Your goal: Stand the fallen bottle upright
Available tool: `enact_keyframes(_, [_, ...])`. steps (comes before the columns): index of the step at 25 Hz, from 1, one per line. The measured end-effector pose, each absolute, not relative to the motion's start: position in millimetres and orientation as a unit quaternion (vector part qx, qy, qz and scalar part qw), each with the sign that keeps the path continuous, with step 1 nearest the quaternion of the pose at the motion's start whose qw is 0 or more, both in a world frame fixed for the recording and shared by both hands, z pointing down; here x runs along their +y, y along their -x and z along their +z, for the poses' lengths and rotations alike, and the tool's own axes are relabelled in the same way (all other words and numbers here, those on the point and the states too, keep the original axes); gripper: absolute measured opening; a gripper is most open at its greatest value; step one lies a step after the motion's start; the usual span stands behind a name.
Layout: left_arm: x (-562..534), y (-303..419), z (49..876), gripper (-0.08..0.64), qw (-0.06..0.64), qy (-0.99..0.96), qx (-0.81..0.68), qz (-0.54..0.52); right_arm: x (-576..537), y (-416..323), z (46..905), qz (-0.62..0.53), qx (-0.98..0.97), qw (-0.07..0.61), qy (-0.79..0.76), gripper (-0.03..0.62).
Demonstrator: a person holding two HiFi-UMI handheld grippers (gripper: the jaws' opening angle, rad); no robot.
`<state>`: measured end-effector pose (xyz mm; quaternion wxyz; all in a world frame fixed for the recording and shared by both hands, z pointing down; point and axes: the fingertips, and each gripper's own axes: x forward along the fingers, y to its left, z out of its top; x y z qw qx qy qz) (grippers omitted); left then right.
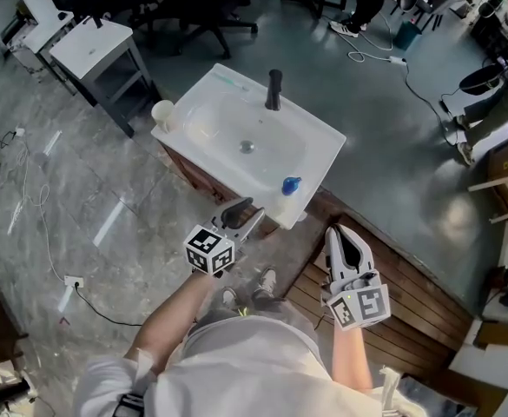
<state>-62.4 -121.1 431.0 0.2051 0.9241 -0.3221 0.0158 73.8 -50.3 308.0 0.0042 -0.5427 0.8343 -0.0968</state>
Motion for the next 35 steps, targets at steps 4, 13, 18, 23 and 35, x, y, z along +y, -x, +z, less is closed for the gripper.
enact_keyframes(4, [-118.7, 75.8, 415.7, 0.107, 0.191, -0.922, -0.337, 0.016, -43.1, -63.4, 305.0, -0.094, 0.835, 0.005, 0.542, 0.041])
enact_keyframes(13, [-122.4, 129.7, 360.2, 0.018, 0.081, -0.898, -0.432, 0.039, -37.0, -37.4, 287.1, -0.071, 0.850, 0.005, 0.522, 0.041])
enact_keyframes(18, [-117.0, 154.3, 332.8, 0.018, 0.040, -0.887, -0.458, 0.038, -38.8, -31.5, 284.1, -0.062, 0.854, -0.001, 0.516, 0.041])
enact_keyframes(23, [-107.2, 176.0, 308.5, 0.018, -0.005, -0.881, -0.471, 0.040, -42.2, -28.3, 278.3, -0.055, 0.859, 0.000, 0.510, 0.041])
enact_keyframes(35, [-82.0, 214.3, 253.1, 0.018, -0.039, -0.855, -0.517, 0.010, -59.7, -33.0, 270.6, -0.049, 0.867, -0.003, 0.497, 0.041])
